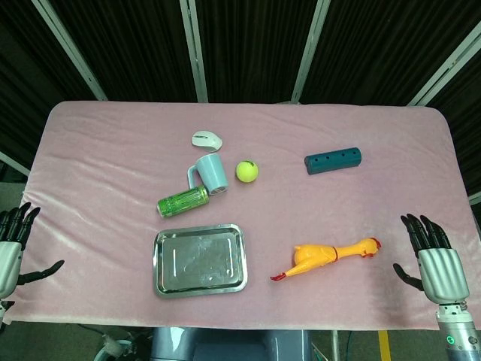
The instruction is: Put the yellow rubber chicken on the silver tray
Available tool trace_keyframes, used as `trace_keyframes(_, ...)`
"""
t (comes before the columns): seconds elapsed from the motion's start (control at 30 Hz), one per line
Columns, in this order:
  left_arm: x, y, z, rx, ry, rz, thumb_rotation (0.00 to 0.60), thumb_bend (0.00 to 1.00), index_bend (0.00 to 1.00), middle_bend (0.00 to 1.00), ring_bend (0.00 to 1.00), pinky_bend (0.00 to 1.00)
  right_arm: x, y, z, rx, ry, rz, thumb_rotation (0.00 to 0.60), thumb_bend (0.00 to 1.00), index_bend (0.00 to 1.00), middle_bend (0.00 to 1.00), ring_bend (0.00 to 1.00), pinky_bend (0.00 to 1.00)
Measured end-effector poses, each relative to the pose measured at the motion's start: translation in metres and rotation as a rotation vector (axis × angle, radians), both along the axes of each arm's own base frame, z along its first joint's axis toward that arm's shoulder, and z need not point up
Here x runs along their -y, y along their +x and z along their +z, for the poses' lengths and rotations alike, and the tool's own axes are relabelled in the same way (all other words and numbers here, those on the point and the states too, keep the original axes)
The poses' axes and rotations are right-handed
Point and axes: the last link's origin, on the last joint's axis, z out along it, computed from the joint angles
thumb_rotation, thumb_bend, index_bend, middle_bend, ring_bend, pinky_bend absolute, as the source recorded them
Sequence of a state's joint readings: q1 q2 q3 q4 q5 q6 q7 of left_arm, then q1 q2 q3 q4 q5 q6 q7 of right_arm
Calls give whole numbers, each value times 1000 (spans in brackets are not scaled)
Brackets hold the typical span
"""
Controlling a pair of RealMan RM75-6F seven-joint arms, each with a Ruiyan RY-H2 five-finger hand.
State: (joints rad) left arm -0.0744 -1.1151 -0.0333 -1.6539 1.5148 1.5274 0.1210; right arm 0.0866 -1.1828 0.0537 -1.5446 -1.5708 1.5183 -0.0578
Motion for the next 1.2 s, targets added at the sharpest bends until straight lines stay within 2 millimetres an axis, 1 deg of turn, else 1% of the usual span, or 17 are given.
trace_keyframes(0.43, 6, 1, -2, -1, -10, 3, 600, 0, 0, 0, 0, 0, -4, -3, 3, 9, 0, 8, 600, 237, 2, 107, 92, 188)
trace_keyframes(0.87, 9, 3, -2, -2, -25, 7, 600, 0, 0, 0, 0, 0, -10, -5, 3, 25, 14, 25, 600, 237, 75, 150, 128, 235)
trace_keyframes(1.07, 10, 4, -1, -4, -29, 10, 600, 0, 0, 0, 0, 0, -4, -1, -3, 19, 61, 55, 600, 237, 130, 178, 142, 243)
trace_keyframes(1.2, 9, 4, -2, -7, -35, 13, 600, 0, 0, 0, 0, 0, 6, 5, -9, 3, 115, 87, 600, 237, 148, 184, 146, 244)
